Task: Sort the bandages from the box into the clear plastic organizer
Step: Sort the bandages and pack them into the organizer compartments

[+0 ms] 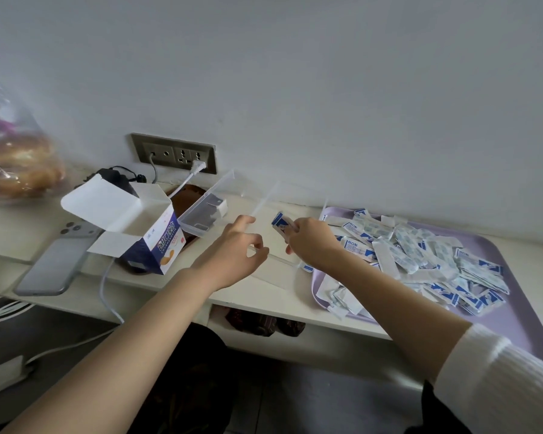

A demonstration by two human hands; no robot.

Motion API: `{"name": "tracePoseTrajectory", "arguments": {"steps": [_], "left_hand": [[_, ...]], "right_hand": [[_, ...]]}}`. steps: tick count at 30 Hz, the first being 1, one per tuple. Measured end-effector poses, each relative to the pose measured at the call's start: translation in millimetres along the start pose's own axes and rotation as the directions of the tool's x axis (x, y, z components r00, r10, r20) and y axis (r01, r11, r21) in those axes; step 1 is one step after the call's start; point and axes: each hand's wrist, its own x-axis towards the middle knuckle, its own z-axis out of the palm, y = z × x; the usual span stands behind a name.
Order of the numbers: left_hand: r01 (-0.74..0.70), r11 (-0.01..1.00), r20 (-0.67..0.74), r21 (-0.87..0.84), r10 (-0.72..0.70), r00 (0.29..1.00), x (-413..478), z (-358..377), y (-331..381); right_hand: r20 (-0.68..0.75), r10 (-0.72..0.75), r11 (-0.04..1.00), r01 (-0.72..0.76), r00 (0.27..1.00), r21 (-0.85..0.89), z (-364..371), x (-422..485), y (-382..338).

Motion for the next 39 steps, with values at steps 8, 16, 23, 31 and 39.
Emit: {"name": "tracePoseTrajectory", "arguments": {"steps": [8,16,23,31,39], "left_hand": [[-0.082,0.966,-0.030,0.245,0.092,0.995,-15.5,4.5,-6.7],[-0.043,0.982,-0.036,0.185,0.050,0.998,-13.9,-11.7,-17.8],[-0.080,0.971,0.087,0.227,0.062,0.994,-14.4,-35.2,-33.0],[-0.057,0.888,-0.024,0.456,0.077,0.997,-24.7,-41.0,-60.9],[0.084,0.934,-0.211,0.348,-0.009,0.977,-50.9,-27.0,-45.3]], "right_hand": [[-0.043,-0.082,0.996,0.084,0.996,0.040,-1.1,-10.9,5.4],[-0.010,-0.083,0.983,0.083,0.997,0.163,3.8,-27.4,-6.0],[0.010,-0.111,0.923,0.099,0.994,0.372,13.3,-31.3,-18.4],[0.156,-0.105,0.934,0.043,0.982,0.356,20.0,-19.8,-54.8],[0.336,-0.002,0.983,0.064,0.942,-0.173,26.9,12.3,-75.2]]}}
